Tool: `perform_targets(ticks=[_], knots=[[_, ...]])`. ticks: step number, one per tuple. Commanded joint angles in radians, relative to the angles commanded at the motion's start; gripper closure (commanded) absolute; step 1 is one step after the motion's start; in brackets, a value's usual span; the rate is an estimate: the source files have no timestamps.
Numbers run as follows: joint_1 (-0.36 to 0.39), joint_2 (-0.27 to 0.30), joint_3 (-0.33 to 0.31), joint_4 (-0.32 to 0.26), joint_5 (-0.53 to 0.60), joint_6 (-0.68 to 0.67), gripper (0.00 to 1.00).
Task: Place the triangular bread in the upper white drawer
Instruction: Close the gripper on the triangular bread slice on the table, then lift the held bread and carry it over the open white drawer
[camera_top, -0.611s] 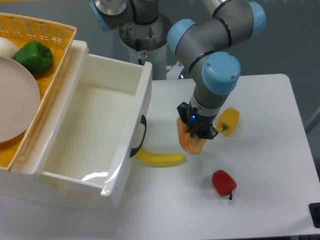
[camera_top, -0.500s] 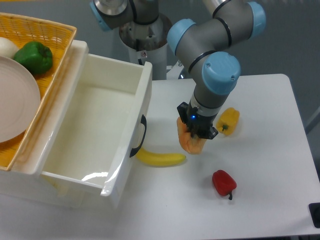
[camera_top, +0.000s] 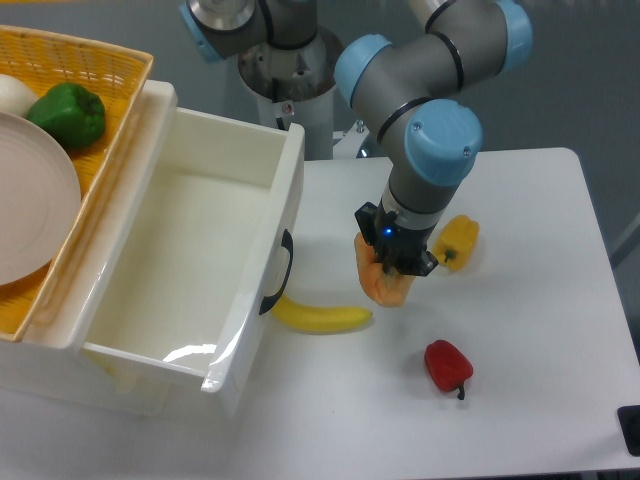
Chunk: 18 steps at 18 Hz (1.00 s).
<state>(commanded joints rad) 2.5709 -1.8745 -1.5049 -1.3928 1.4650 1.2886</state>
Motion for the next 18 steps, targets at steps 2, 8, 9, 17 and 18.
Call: perform_targets(ticks=[2,8,9,17,18], knots=[[0.003,0.018,0.005,0.003,-0.008,-0.035,1.00],[0.009,0.021,0.058,0.003,-0.115,-0.184,1.00],[0.014,0.023,0.060,0.003,-0.129,-0.198,1.00],[0.038,0.106,0.063,-0.012,-0.307,-0.391,1.00],[0.037,0.116,0.063,-0.032,-0.316,-0.405,1.00]])
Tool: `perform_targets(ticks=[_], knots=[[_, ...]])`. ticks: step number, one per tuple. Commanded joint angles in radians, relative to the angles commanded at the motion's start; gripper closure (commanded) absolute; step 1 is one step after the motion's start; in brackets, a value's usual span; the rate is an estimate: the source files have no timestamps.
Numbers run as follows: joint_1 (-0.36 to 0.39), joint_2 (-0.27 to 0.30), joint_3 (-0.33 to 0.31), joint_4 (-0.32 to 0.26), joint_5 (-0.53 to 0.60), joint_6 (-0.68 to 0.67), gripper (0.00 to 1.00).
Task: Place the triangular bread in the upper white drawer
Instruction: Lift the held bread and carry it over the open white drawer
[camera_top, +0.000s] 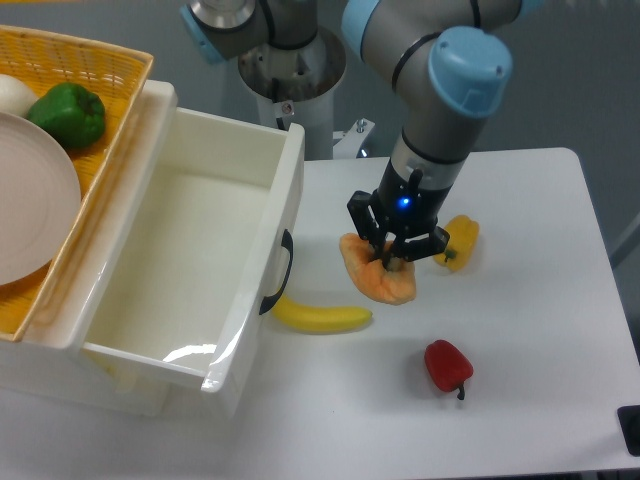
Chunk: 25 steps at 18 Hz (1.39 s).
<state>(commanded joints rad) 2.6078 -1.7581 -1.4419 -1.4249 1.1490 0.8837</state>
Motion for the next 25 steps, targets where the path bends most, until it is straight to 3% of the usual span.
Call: perform_targets(ticks=[4,10,16,21,25], knots=[[-0.008,0.043,0.003,-0.055,-0.035,-0.020,1.00],[-0.047,0.081,0.002,-0.069,-0.101,-0.149,1.00],[-0.109,0.109,-0.011,-0.089,-0.107,-0.152,1.00],[-0.163,0.121,-0.028,-0.140,-0.101,-0.152,1.00],[-0.184,0.141,-0.057,-0.137,-0.101,-0.144,1.00]])
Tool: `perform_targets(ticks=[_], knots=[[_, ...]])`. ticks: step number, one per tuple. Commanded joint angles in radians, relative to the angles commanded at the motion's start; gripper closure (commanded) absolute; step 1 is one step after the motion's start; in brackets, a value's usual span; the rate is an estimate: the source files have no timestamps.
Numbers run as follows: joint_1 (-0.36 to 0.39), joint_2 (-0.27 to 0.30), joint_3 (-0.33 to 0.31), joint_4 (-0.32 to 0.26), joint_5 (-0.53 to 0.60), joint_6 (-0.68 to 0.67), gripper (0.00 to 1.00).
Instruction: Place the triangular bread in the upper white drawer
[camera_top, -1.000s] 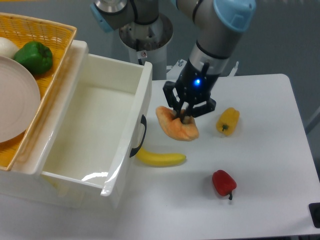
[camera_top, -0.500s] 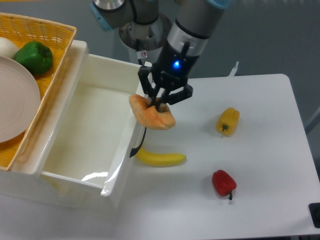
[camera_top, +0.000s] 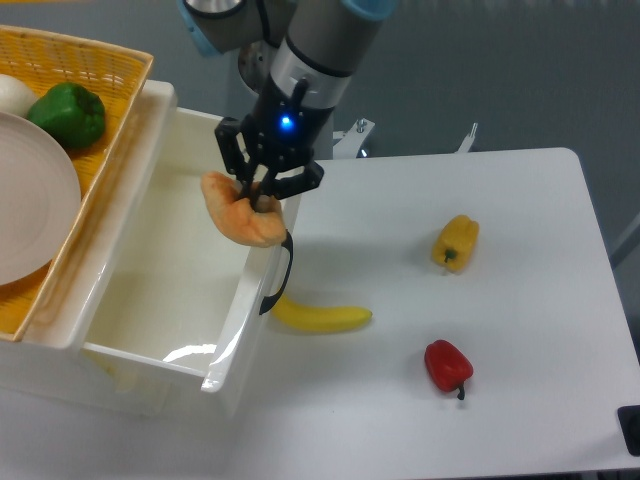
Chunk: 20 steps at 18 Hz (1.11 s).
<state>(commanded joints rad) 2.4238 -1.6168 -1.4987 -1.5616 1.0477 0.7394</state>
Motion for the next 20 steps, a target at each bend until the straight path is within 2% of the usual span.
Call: perform_targets(ticks=[3,4,6,8,9,11,12,14,20], knots=[[-0.020,0.000,-0.011,-0.005,0.005,-0.002,0.97],[-0.028,-0.002,-0.018,-0.002,0.005,0.000,0.89],[-0.037,-0.002,-0.021,0.003,0.005,0.000,0.82],[-0.038,-0.005,-0.021,0.005,0.005,0.003,0.62],[-0.040,-0.005,-0.023,0.005,0.005,0.003,0.59],[-0.051,-0.009,-0.026,0.009,0.006,0.006,0.26],[-0.052,-0.011,-0.025,0.011,0.008,0.008,0.25],[-0.055,-0.011,-0.025,0.024,0.008,0.008,0.11],[-0.063,-0.009,-0.021,0.041,0.006,0.008,0.08]])
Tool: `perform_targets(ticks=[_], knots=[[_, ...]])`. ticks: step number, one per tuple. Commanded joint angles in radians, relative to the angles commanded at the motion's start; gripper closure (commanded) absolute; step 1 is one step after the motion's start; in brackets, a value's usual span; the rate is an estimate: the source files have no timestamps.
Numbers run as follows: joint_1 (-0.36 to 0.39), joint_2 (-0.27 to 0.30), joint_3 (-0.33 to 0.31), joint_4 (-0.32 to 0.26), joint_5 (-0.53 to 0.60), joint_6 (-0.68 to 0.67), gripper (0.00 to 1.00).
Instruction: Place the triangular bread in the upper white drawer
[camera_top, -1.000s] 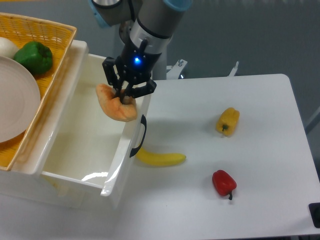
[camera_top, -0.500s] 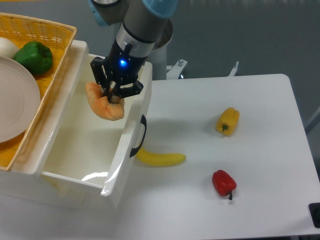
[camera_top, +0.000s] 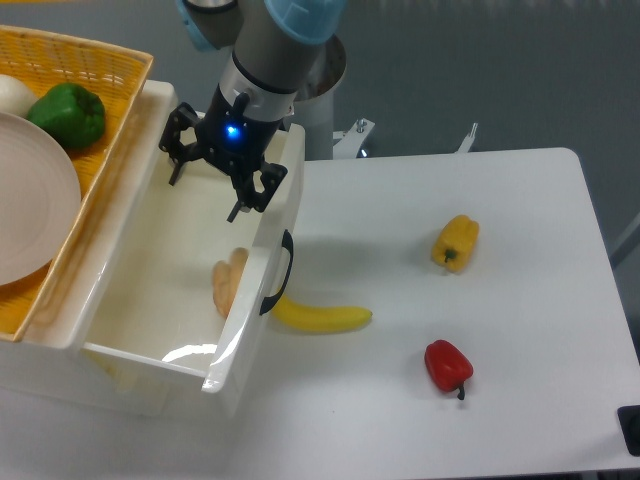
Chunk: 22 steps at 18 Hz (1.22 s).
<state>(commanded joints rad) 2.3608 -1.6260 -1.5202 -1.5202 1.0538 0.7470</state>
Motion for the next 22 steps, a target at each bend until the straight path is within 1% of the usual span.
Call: perform_targets(ticks=[3,4,6,7,8,10,12,14,15,19,22], knots=[[0.008,0.002,0.005,0.003,0.002,0.006,0.05],[0.015,0.002,0.009,0.014,0.002,0.009,0.05],[0.055,0.003,0.009,0.070,0.003,0.009,0.00],[0.072,0.003,0.009,0.096,0.006,0.011,0.00],[0.084,0.002,0.009,0.104,0.014,0.015,0.00],[0.092,-0.003,0.009,0.106,0.047,0.043,0.00],[0.091,-0.003,0.009,0.107,0.112,0.092,0.00],[0.089,-0.005,0.008,0.103,0.184,0.177,0.00],[0.090,-0.005,0.008,0.104,0.198,0.207,0.00],[0.090,-0.009,0.006,0.110,0.242,0.221,0.00],[0.092,-0.026,0.002,0.138,0.300,0.273,0.00]])
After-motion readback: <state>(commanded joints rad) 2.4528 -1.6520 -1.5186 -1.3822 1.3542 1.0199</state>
